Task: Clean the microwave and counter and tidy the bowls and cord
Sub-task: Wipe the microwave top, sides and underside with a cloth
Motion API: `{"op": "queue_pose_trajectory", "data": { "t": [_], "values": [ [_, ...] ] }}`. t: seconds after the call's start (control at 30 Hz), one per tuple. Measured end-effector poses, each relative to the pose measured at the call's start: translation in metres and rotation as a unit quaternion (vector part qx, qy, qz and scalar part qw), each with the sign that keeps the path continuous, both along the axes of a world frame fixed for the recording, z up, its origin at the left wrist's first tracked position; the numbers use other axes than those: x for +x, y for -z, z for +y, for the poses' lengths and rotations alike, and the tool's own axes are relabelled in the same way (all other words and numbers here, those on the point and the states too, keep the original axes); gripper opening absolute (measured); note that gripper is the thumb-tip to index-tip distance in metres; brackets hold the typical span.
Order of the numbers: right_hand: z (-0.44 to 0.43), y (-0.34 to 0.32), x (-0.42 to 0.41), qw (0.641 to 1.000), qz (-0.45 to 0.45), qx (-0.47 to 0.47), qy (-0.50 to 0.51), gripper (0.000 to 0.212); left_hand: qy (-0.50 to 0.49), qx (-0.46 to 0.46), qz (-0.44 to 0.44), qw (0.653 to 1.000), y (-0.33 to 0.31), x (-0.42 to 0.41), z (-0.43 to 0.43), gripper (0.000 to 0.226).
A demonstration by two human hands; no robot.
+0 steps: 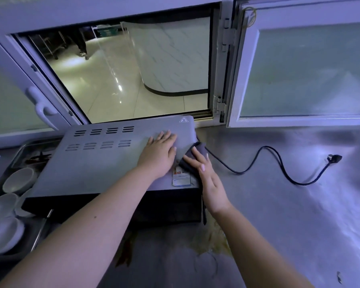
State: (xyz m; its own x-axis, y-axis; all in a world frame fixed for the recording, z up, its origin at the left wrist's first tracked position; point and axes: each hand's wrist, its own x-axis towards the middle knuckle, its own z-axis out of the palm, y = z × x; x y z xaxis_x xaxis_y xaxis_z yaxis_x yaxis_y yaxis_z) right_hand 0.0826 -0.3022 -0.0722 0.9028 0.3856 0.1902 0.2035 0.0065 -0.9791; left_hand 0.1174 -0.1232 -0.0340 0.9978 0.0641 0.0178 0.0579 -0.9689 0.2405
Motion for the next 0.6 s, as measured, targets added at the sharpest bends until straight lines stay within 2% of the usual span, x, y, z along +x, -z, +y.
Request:
{"op": "queue_pose_trajectory", "data": {
  "t": [0.13, 0.2, 0.33, 0.47, 0.6],
  "values": [
    [0.007, -0.004, 0.002, 0.997, 0.019, 0.05, 0.05, 0.034, -0.062, -0.118, -0.035, 0.99, -0.008, 0.002, -0.013, 0.044],
    [0.014, -0.002, 0.006, 0.996, 0.026, 0.04, 0.077, 0.047, -0.096, -0.143, -0.054, 0.984, -0.012, 0.002, -0.021, 0.045],
    [0.01, -0.009, 0.013, 0.997, 0.024, 0.01, 0.079, 0.064, -0.125, -0.143, -0.08, 0.978, -0.018, 0.007, -0.025, 0.044],
    [0.008, -0.006, 0.022, 0.985, 0.126, -0.114, 0.036, 0.07, -0.11, -0.133, -0.06, 0.983, -0.013, 0.017, -0.022, 0.043],
    [0.006, 0.007, 0.01, 0.993, 0.064, -0.096, -0.004, 0.063, -0.088, -0.126, -0.03, 0.988, -0.008, 0.033, -0.023, 0.043]
  ]
}}
